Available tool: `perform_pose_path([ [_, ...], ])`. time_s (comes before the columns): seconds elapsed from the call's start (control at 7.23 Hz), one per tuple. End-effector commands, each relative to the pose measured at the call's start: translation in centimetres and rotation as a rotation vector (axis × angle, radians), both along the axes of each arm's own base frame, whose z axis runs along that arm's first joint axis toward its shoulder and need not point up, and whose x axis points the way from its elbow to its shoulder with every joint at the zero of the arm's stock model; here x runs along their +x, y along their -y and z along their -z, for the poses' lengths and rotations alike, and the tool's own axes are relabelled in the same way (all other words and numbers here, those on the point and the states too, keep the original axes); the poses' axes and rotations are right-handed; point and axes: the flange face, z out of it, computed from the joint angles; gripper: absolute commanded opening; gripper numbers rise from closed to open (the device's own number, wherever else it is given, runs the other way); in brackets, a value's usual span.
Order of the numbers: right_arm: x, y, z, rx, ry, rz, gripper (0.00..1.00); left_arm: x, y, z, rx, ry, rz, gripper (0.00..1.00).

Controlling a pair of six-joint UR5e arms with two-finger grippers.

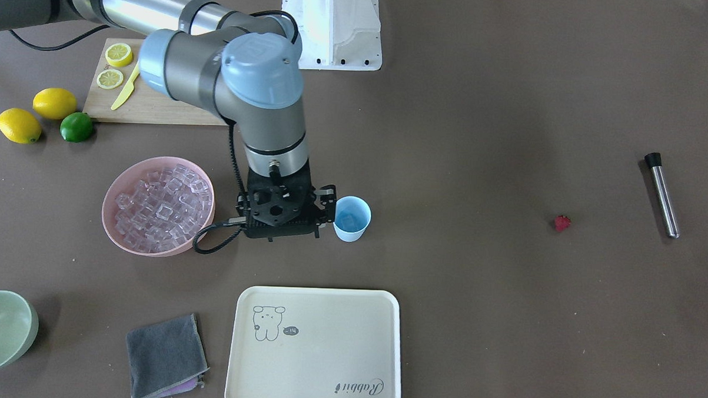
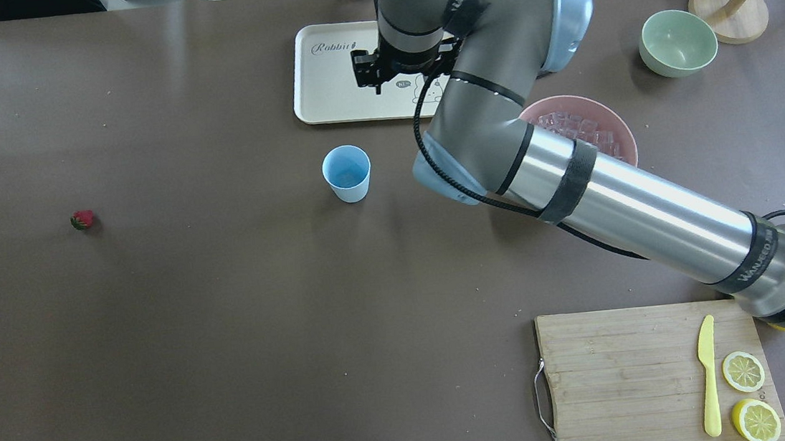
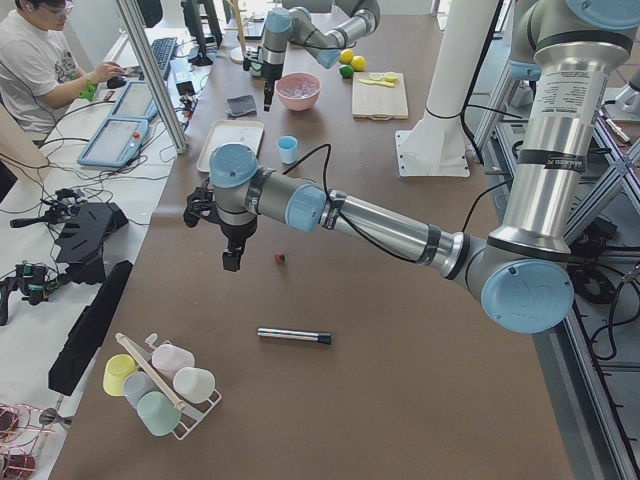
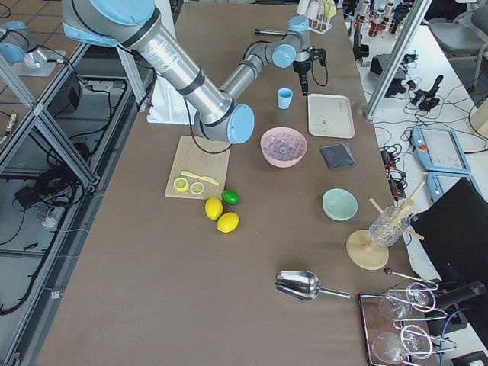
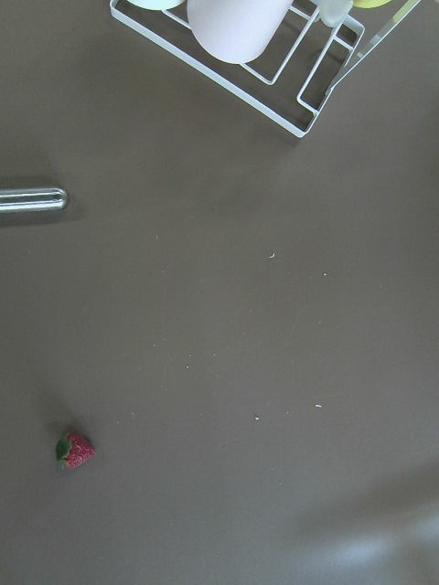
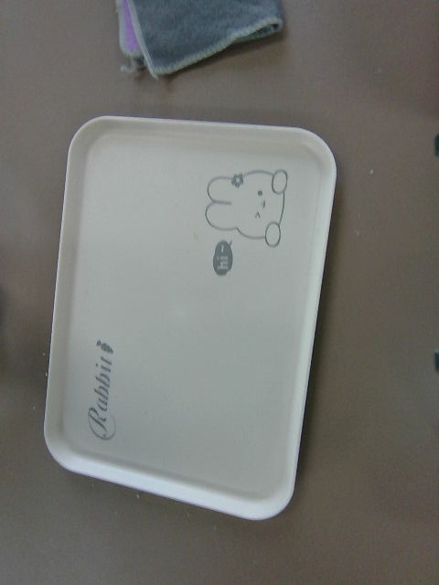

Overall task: Mash ice and strawberries in cup
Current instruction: 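Release the ice cube into the cup and lift the right gripper, then lower the right gripper into the pink bowl and grasp an ice cube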

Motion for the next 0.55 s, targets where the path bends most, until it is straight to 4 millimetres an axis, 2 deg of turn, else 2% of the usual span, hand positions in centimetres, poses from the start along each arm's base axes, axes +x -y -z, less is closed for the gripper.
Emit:
perform_pose_path([
  [0.0,8.9,-0.8,-9.4,0.064,-0.07,0.107,0.77,0.1,-0.2,0.4,0.005,-0.002,-0.001,0.98],
  [0.14,10.5,-2.6,-12.3,0.147,-0.109,0.197,0.77,0.1,-0.1,0.4,0.005,-0.002,-0.001,0.98],
  [0.28,10.4,-3.6,-14.4,0.186,-0.146,0.256,0.77,0.1,0.1,0.5,0.01,-0.001,-0.001,0.98],
  [0.41,8.5,-5.1,-15.7,0.197,-0.177,0.286,0.77,0.1,0.3,0.7,0.012,-0.001,-0.002,0.98],
])
